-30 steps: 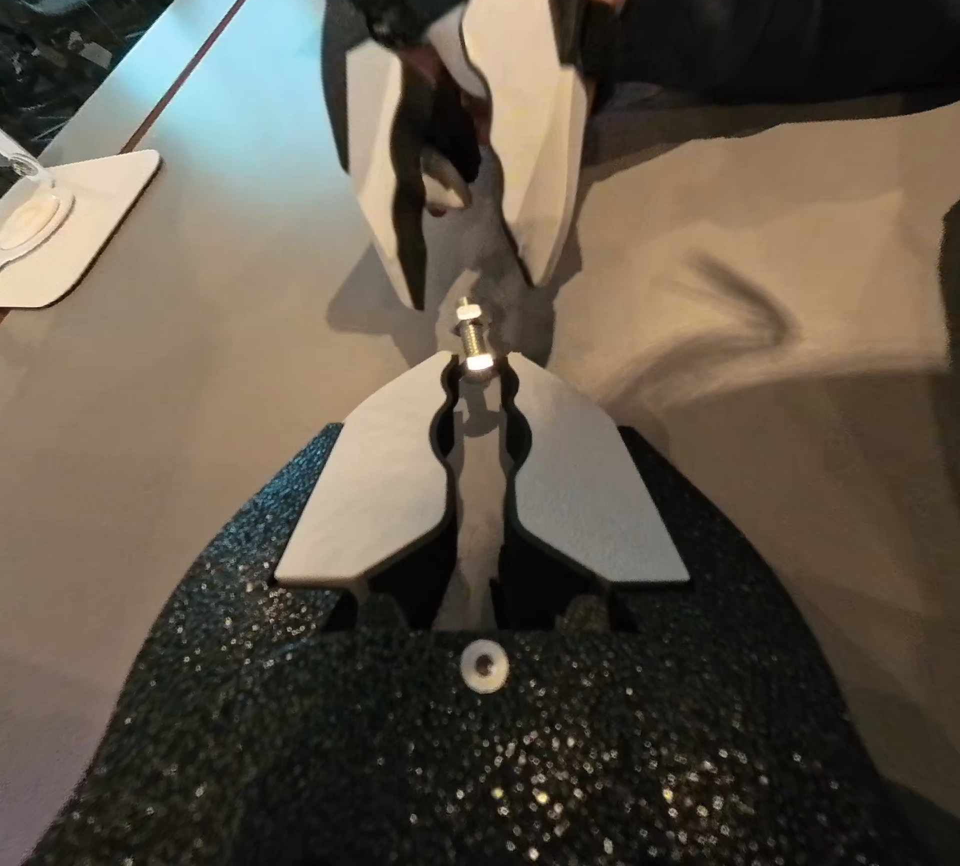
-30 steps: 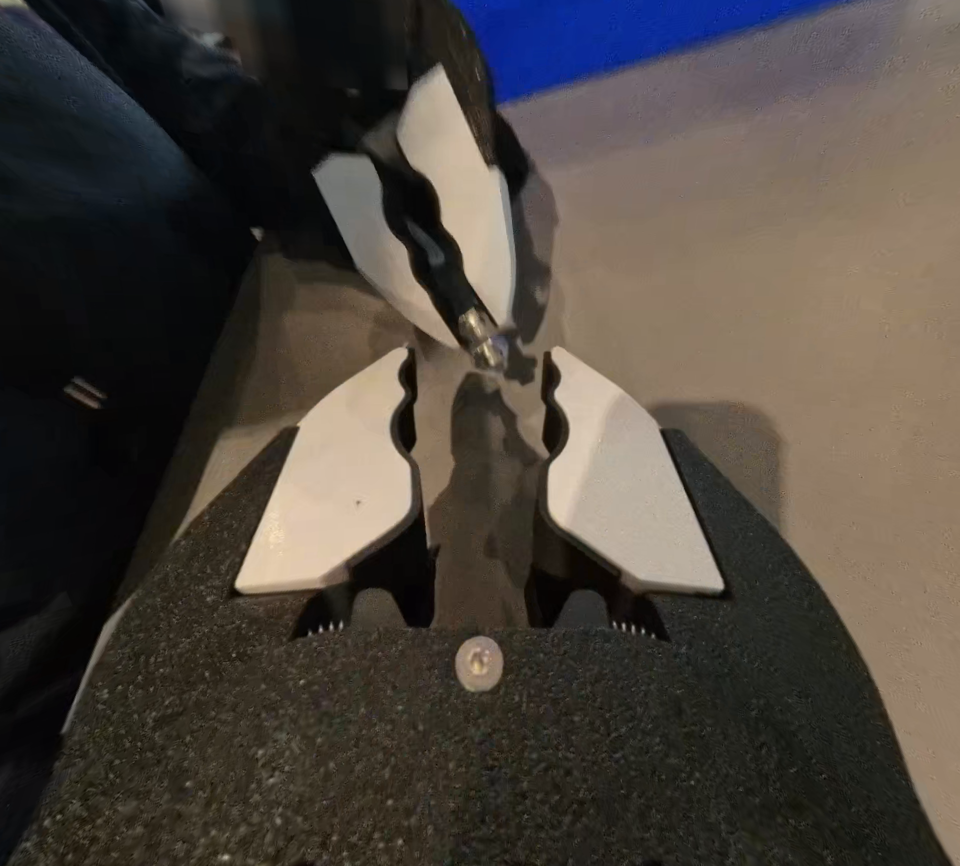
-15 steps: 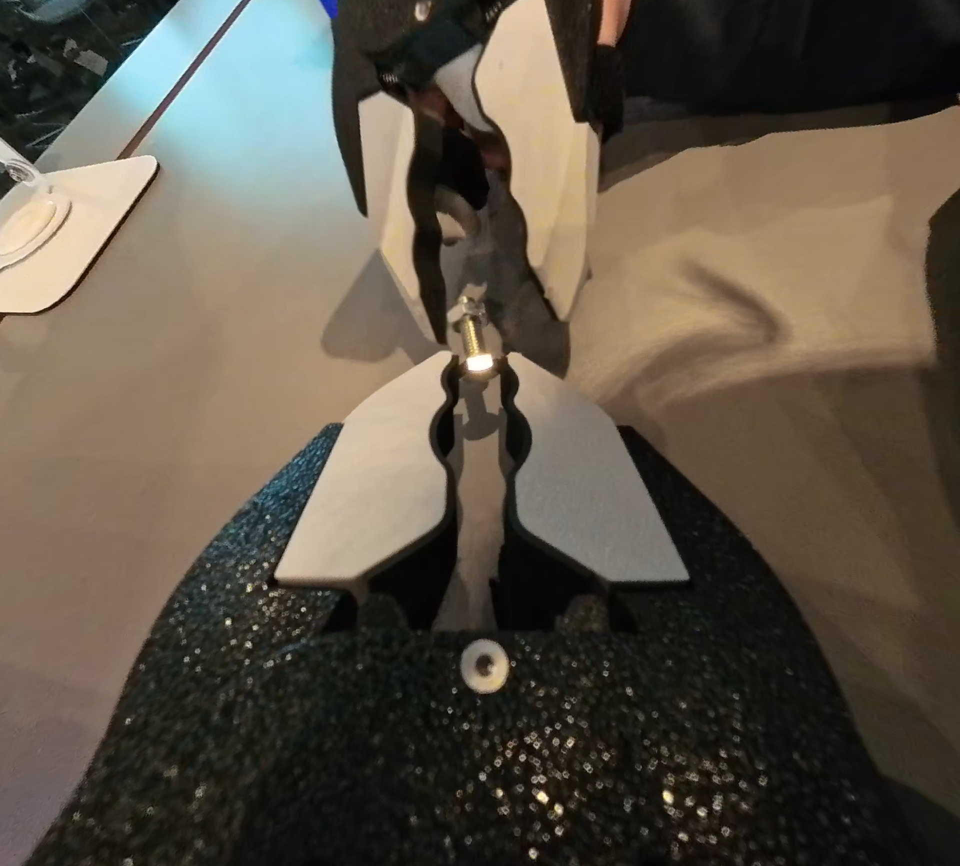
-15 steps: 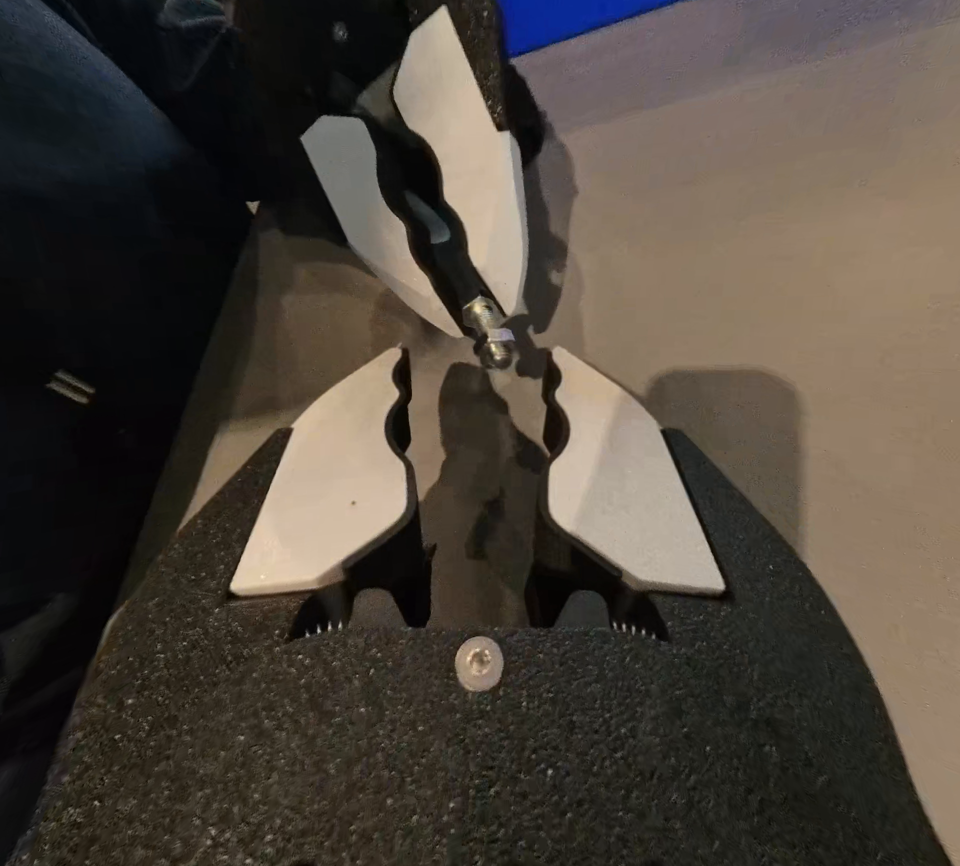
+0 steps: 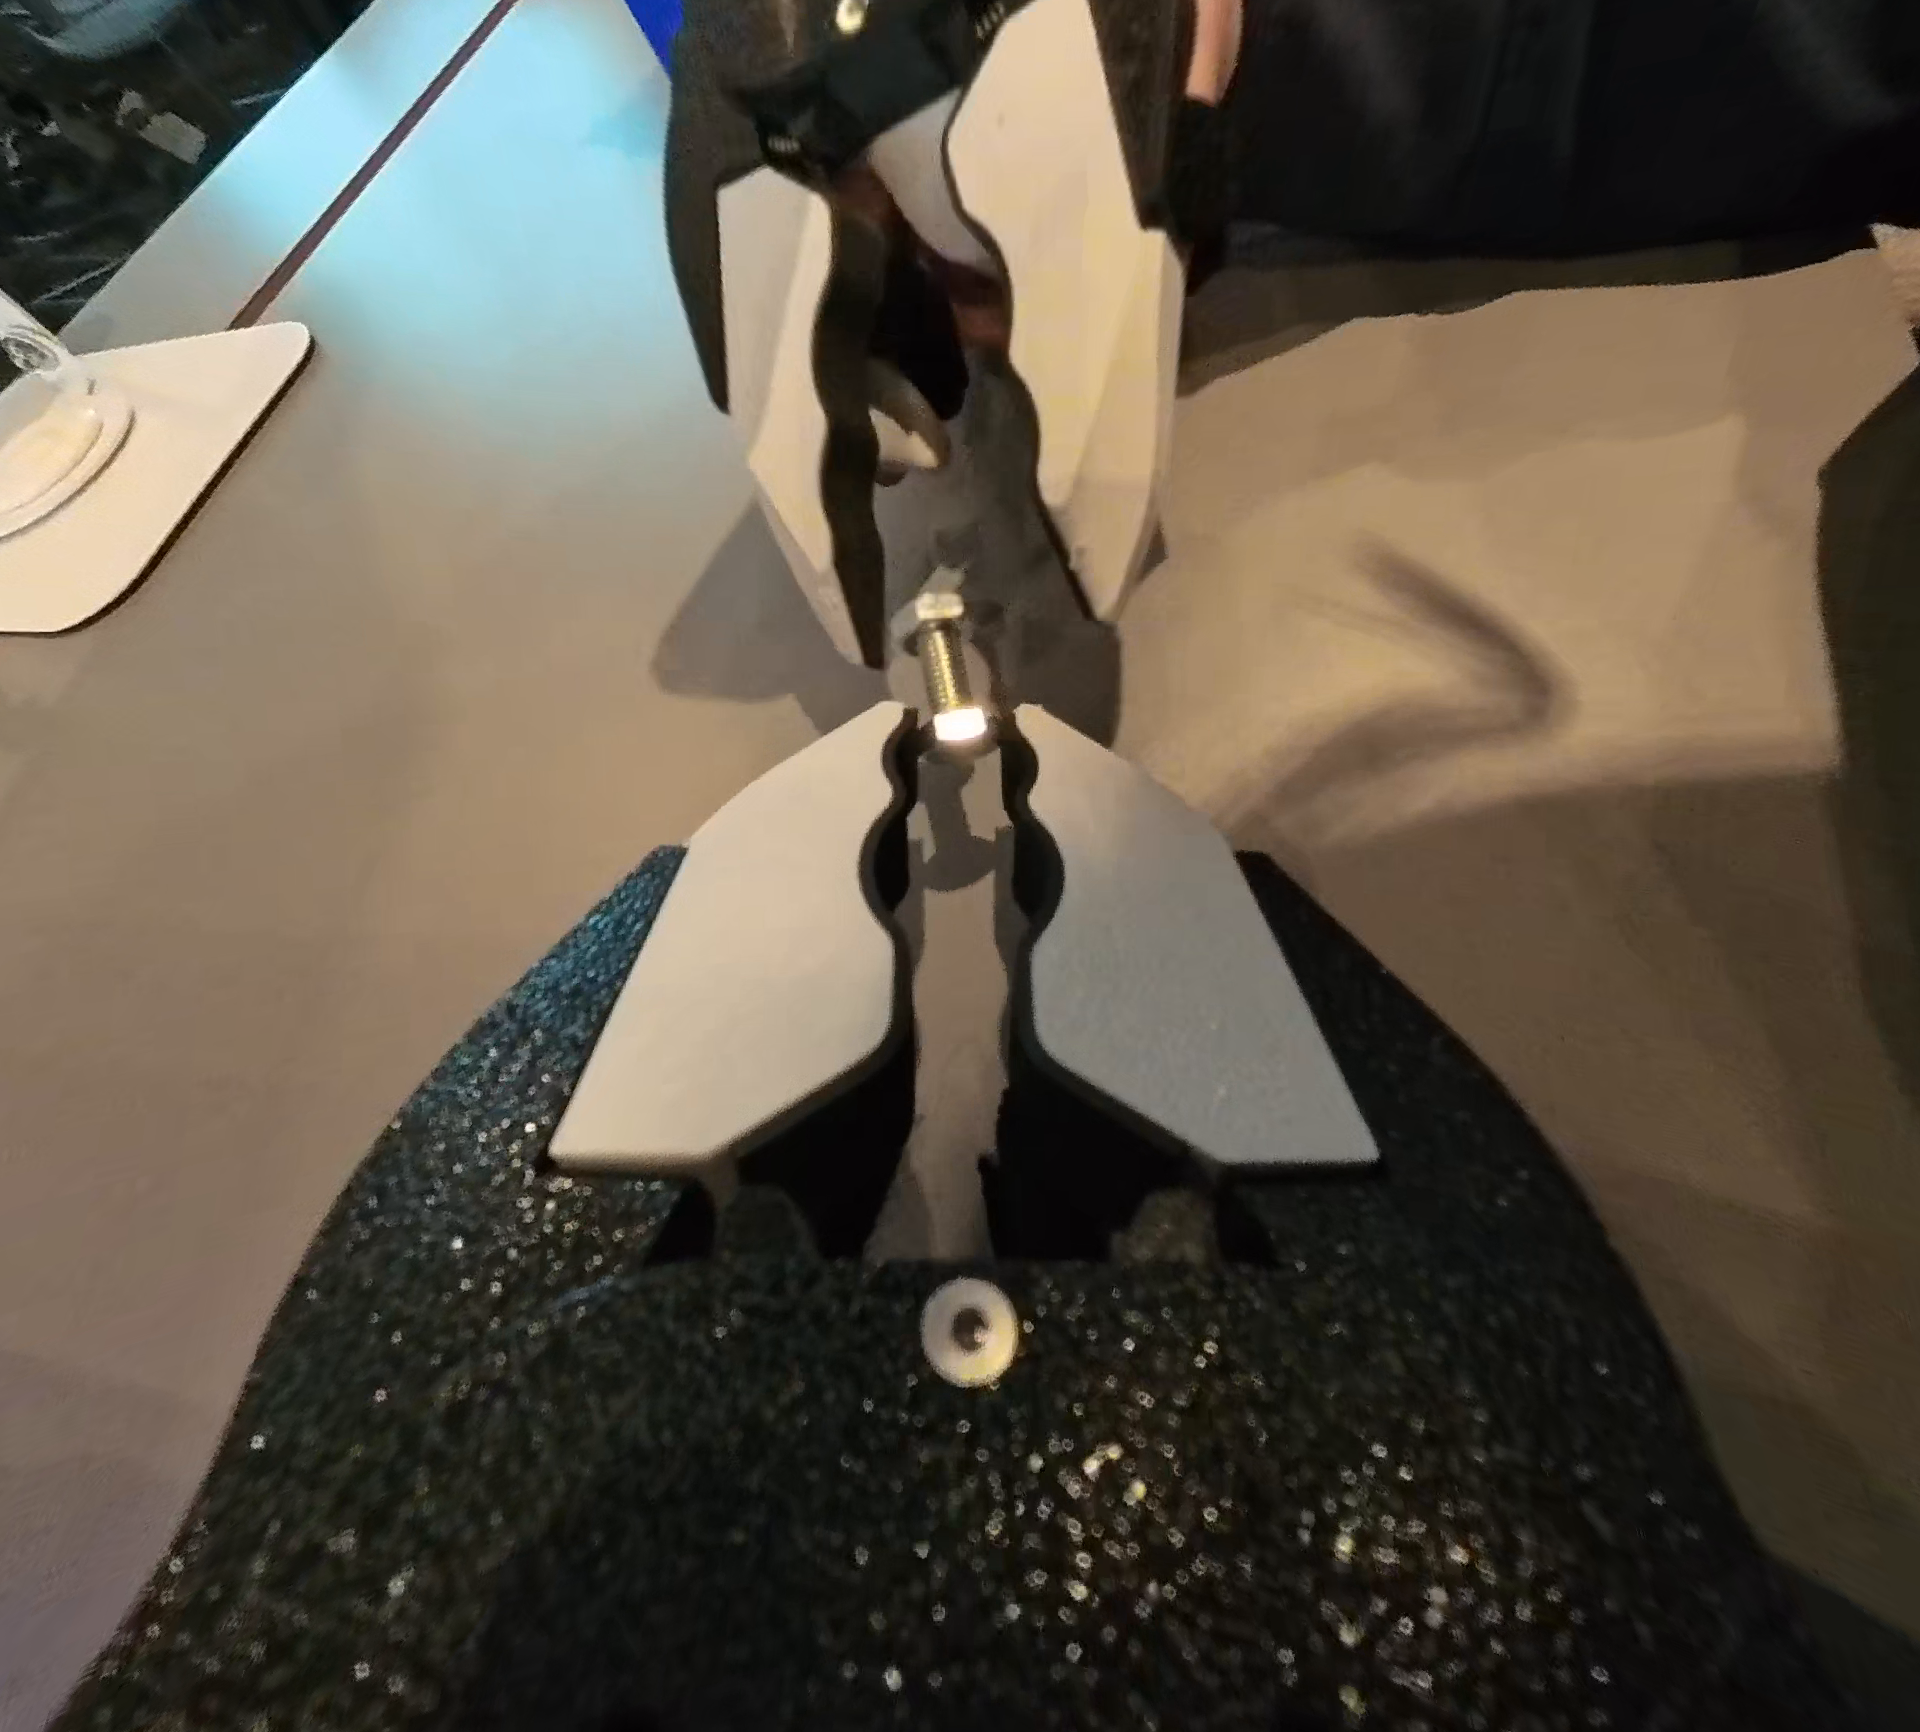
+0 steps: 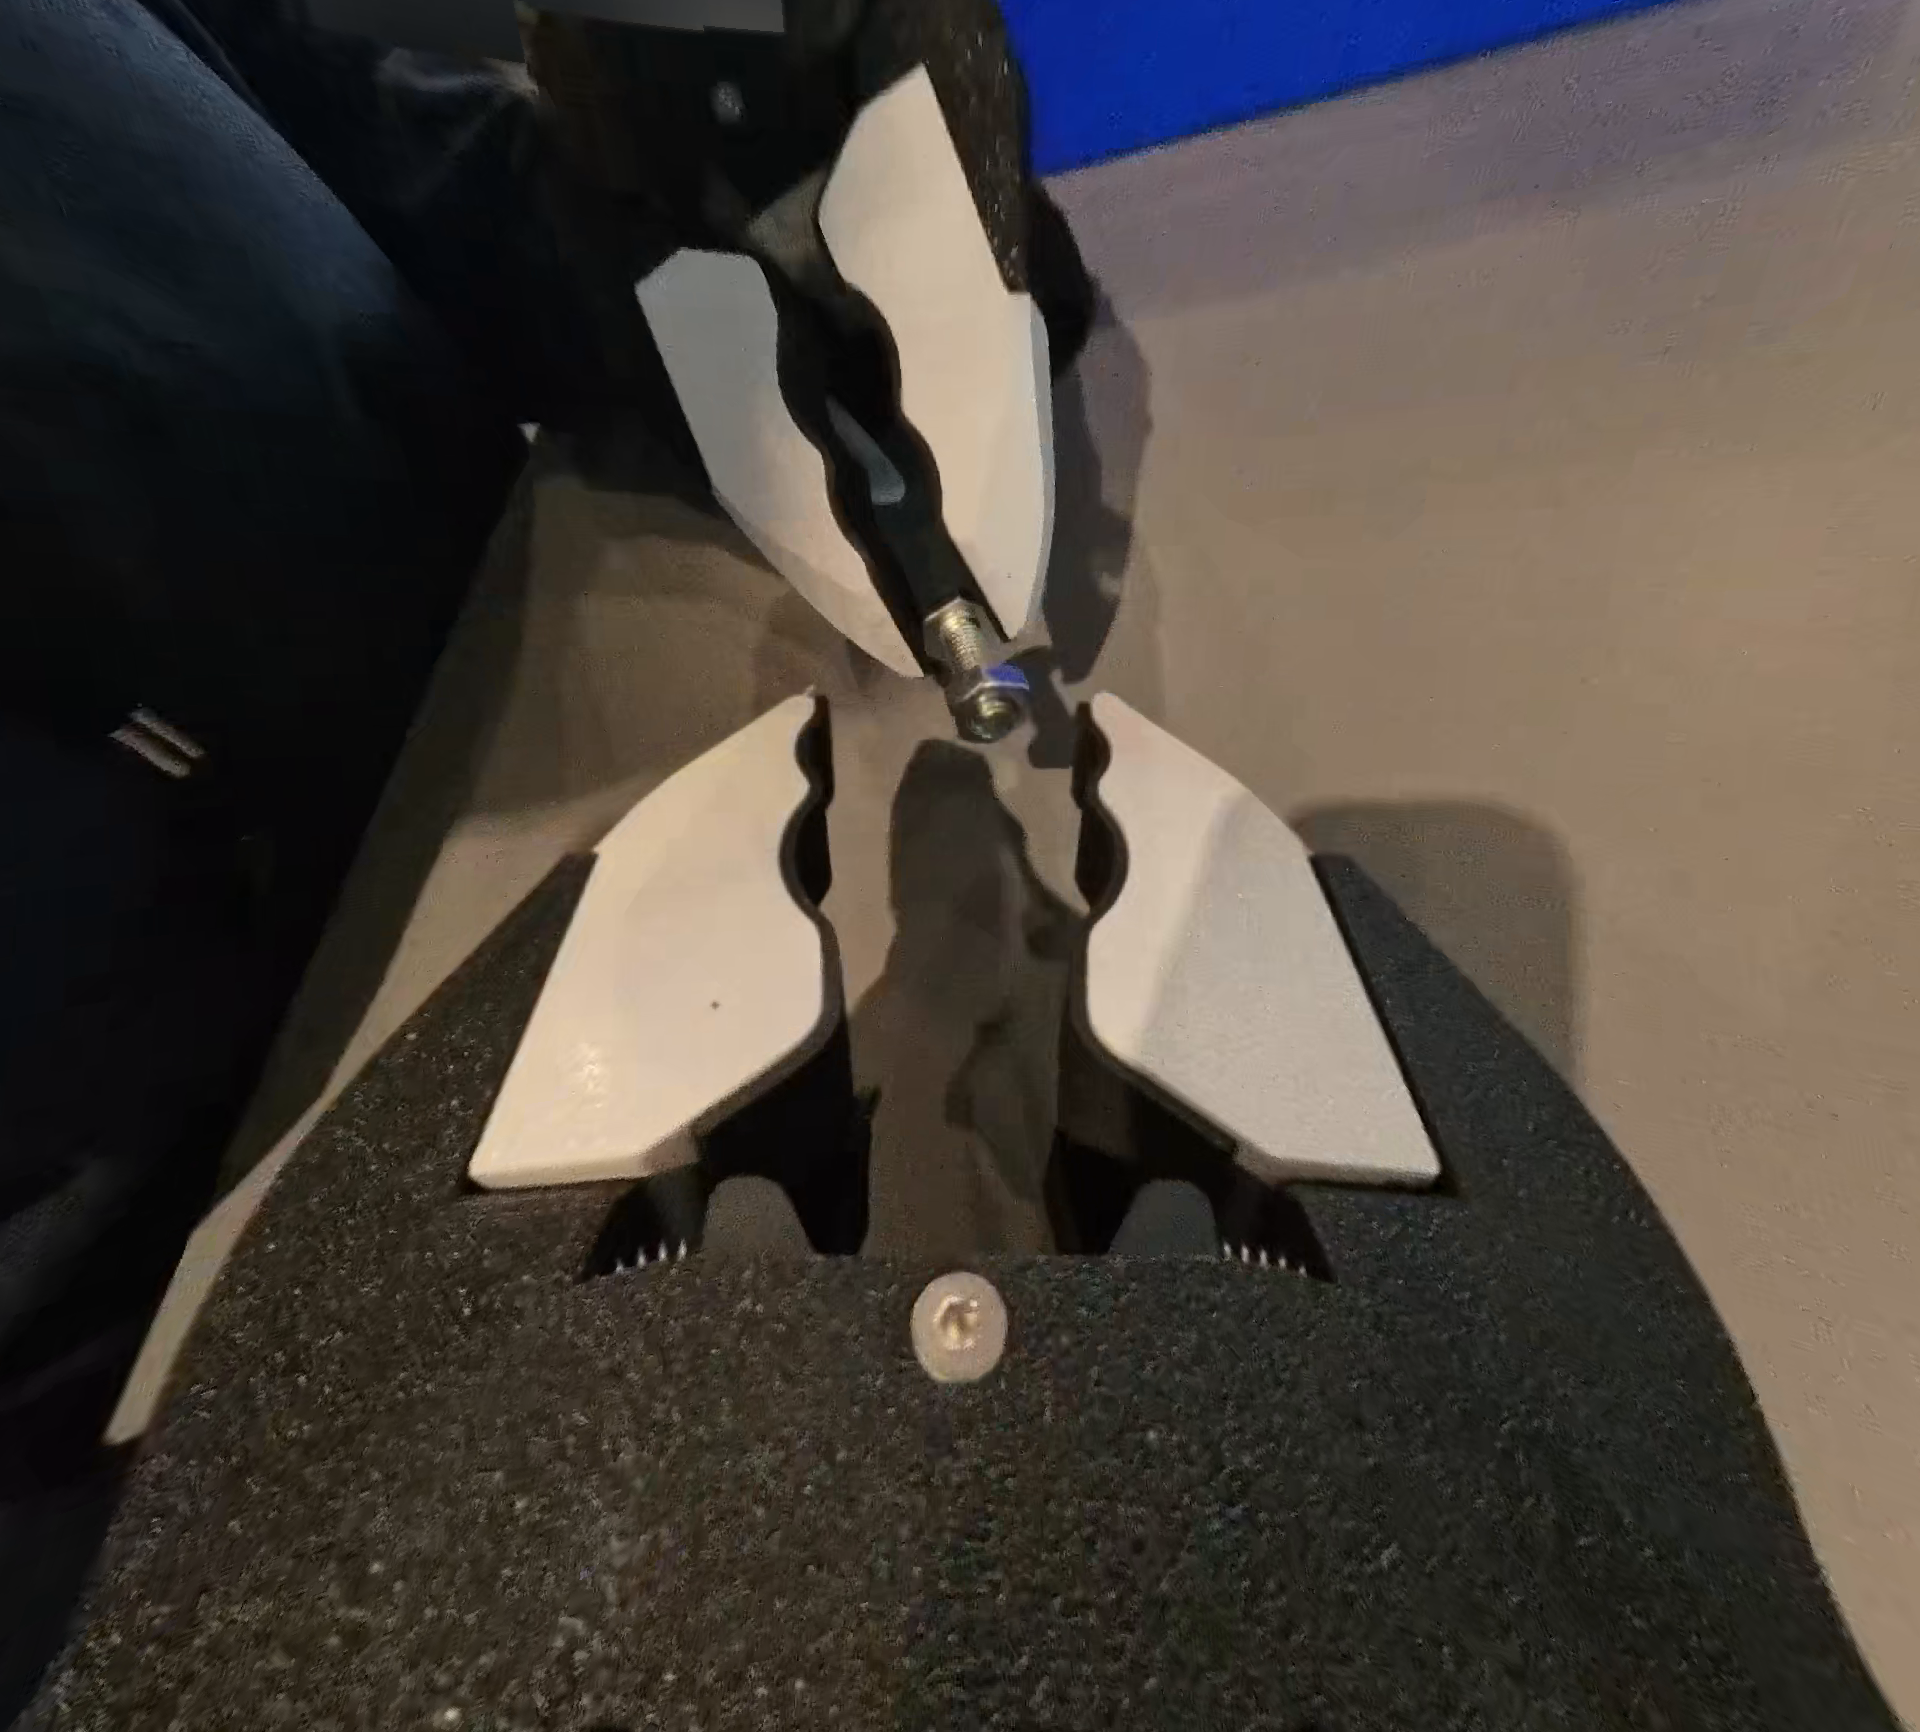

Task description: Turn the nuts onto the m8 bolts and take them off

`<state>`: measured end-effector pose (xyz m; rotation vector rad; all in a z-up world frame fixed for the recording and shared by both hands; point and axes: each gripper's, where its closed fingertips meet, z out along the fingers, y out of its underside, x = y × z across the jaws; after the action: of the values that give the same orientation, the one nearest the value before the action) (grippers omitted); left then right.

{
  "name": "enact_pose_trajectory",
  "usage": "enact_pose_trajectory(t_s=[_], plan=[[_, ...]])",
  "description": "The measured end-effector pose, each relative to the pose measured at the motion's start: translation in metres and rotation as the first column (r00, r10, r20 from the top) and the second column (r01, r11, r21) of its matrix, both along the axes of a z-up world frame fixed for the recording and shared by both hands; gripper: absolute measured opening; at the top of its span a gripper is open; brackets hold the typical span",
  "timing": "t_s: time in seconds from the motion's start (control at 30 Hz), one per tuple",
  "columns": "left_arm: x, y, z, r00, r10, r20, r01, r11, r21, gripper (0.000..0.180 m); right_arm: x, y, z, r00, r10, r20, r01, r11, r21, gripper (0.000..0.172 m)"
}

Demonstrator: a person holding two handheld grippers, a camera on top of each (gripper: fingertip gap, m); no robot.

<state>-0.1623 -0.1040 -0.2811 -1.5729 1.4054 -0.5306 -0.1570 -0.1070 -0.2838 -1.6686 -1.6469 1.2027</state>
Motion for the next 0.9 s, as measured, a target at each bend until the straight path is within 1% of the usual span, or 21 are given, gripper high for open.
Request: enact_pose_trajectory(t_s=[0.07, 0.13, 0.17, 0.2, 0.23, 0.27, 0.3, 0.37, 0.4, 0.57, 0.6, 0.63, 0.67, 0.7, 0.73, 0.77, 0.83, 0.9], plan=[[0.0, 0.0, 0.0, 1.0, 0.0, 0.0, 0.0, 1.0, -0.002, 0.014, -0.002, -0.004, -0.003, 1.0, 0.019, 0.015, -0.019, 1.0, -0.019, 0.043], [0.0, 0.0, 0.0, 1.0, 0.001, 0.001, -0.001, 1.0, -0.003, 0.014, -0.005, -0.007, 0.001, 0.999, 0.039, -0.008, -0.039, 0.999, -0.013, 0.042], [0.0, 0.0, 0.0, 1.0, -0.002, 0.0, 0.002, 1.0, -0.004, 0.014, -0.006, -0.009, 0.008, 0.998, 0.05, -0.048, -0.05, 0.999, -0.003, 0.044], [0.001, 0.0, 0.0, 1.0, -0.007, -0.001, 0.007, 1.0, -0.002, 0.014, -0.007, -0.015, 0.02, 0.988, 0.086, -0.127, -0.086, 0.996, 0.005, 0.04], [0.0, 0.001, -0.001, 1.0, 0.002, -0.009, -0.002, 1.0, 0.001, 0.014, -0.007, -0.025, 0.038, 0.964, 0.139, -0.227, -0.142, 0.99, 0.0, 0.033], [0.0, 0.001, -0.002, 1.0, 0.004, -0.016, -0.004, 1.0, -0.001, 0.014, -0.006, -0.025, 0.05, 0.949, 0.133, -0.286, -0.139, 0.99, -0.001, 0.032], [0.001, 0.001, -0.003, 1.0, 0.003, -0.019, -0.003, 1.0, -0.001, 0.014, -0.004, -0.017, 0.049, 0.958, 0.091, -0.273, -0.094, 0.996, 0.005, 0.033], [0.001, 0.001, -0.002, 1.0, 0.003, -0.016, -0.003, 1.0, 0.002, 0.014, 0.003, 0.0, 0.028, 0.989, 0.011, -0.147, -0.008, 1.0, 0.022, 0.038], [0.001, 0.001, -0.002, 1.0, 0.004, -0.015, -0.004, 1.0, 0.001, 0.014, 0.004, 0.004, 0.02, 0.995, -0.011, -0.103, 0.013, 1.0, 0.019, 0.038], [0.001, 0.002, -0.002, 1.0, 0.006, -0.014, -0.007, 1.0, -0.001, 0.014, 0.001, 0.0, -0.001, 1.0, 0.006, 0.014, -0.006, 1.0, -0.009, 0.04], [0.001, 0.002, -0.002, 1.0, 0.007, -0.016, -0.007, 1.0, -0.001, 0.014, 0.0, -0.004, 0.001, 1.0, 0.029, 0.006, -0.029, 1.0, -0.009, 0.041], [0.001, 0.001, -0.003, 1.0, 0.003, -0.021, -0.003, 1.0, -0.002, 0.014, -0.003, -0.008, 0.008, 0.998, 0.051, -0.041, -0.051, 0.999, 0.0, 0.043], [0.002, 0.001, -0.003, 1.0, -0.002, -0.02, 0.002, 1.0, 0.002, 0.014, -0.004, -0.015, 0.022, 0.988, 0.094, -0.124, -0.093, 0.996, 0.013, 0.041], [0.003, -0.001, 0.0, 1.0, -0.012, -0.007, 0.012, 1.0, 0.01, 0.014, -0.004, -0.019, 0.033, 0.976, 0.112, -0.186, -0.109, 0.994, 0.024, 0.039], [0.001, 0.001, -0.001, 1.0, 0.004, -0.013, -0.004, 1.0, 0.008, 0.014, -0.002, -0.022, 0.042, 0.963, 0.13, -0.236, -0.13, 0.991, 0.017, 0.027], [0.0, 0.003, -0.004, 0.999, 0.016, -0.03, -0.016, 1.0, -0.004, 0.014, -0.001, -0.016, 0.045, 0.964, 0.096, -0.247, -0.099, 0.995, 0.001, 0.03], [0.0, 0.004, -0.005, 0.999, 0.017, -0.035, -0.017, 1.0, -0.003, 0.014, 0.005, 0.0, 0.03, 0.989, 0.013, -0.148, -0.013, 1.0, 0.004, 0.037], [0.0, 0.003, -0.005, 0.999, 0.016, -0.038, -0.016, 1.0, 0.001, 0.014, 0.009, 0.009, 0.012, 0.999, -0.035, -0.034, 0.036, 0.999, 0.023, 0.039]])
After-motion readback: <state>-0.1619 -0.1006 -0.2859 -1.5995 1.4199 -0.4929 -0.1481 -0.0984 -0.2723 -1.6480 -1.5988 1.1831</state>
